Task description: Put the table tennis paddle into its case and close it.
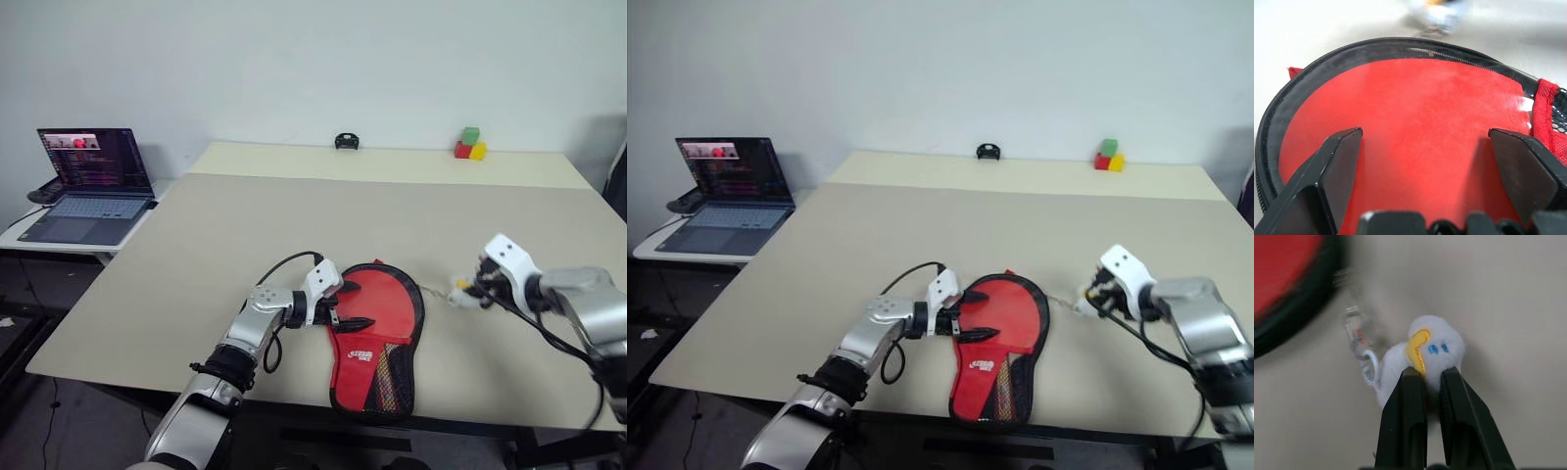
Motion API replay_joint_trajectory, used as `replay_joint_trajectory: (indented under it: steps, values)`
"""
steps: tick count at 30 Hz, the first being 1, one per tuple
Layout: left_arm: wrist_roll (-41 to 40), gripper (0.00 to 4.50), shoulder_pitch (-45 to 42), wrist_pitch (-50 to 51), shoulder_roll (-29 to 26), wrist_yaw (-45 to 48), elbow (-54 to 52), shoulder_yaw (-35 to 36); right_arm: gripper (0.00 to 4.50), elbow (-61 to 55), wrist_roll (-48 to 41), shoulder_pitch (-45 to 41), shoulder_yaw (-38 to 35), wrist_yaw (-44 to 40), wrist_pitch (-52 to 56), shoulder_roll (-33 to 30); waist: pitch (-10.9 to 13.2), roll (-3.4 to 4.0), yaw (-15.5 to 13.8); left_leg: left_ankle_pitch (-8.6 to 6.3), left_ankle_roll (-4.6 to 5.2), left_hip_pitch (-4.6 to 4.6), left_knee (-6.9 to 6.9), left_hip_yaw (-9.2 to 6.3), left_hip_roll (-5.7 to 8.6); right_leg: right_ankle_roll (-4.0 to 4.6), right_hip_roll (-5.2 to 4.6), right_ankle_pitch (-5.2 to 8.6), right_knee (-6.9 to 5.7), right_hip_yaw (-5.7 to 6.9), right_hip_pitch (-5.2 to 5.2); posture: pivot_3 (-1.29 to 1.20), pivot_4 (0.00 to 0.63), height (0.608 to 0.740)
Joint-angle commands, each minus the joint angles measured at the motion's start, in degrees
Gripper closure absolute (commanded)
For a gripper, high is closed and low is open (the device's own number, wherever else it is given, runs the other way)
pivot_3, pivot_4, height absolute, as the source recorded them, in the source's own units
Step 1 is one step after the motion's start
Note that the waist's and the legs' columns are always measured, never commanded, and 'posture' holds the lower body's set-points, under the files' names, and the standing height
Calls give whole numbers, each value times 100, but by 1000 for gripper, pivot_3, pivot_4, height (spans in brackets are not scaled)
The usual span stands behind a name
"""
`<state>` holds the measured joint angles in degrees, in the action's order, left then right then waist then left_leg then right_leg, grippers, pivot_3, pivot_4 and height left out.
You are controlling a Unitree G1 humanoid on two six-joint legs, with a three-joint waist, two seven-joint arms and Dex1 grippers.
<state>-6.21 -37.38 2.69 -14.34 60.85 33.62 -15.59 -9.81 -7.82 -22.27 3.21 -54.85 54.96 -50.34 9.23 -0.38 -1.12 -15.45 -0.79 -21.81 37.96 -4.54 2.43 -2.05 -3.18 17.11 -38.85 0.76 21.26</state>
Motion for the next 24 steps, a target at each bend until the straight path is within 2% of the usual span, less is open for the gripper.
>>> replay_joint_trajectory:
  steps: [1,6,15,20,24]
  values:
    - [369,0,83,59,112,-14,548,-288,4479,-1130,-529,477,-253,-252,692,-411,0,0,-11,0,0,-1,1,0,1,-3,0,-1,0,1,-2,0,150,740]
    - [437,0,-42,-49,226,-39,777,-277,4482,-2146,-1167,1387,-384,-525,1051,-916,-6,-16,-51,0,0,1,3,-8,1,-27,-1,7,10,9,-12,0,150,740]
    - [534,0,-190,-192,384,-58,1044,-257,4493,-3120,-1902,2979,-804,-1003,748,-1786,-11,-26,-225,-4,4,-8,0,-24,8,-52,-5,9,54,30,-31,0,150,740]
    - [566,0,-244,-251,437,-69,1164,-254,4500,-3435,-2308,3519,-977,-1009,677,-1861,-18,-20,-303,-27,29,-6,-1,-47,10,-39,-7,-5,124,57,-79,0,150,740]
    - [584,0,-270,-286,468,-85,1222,-266,4500,-3592,-2560,3602,-932,-850,735,-1753,-27,-7,-327,-54,41,-7,-2,-53,12,-45,-10,-2,176,66,-102,0,150,740]
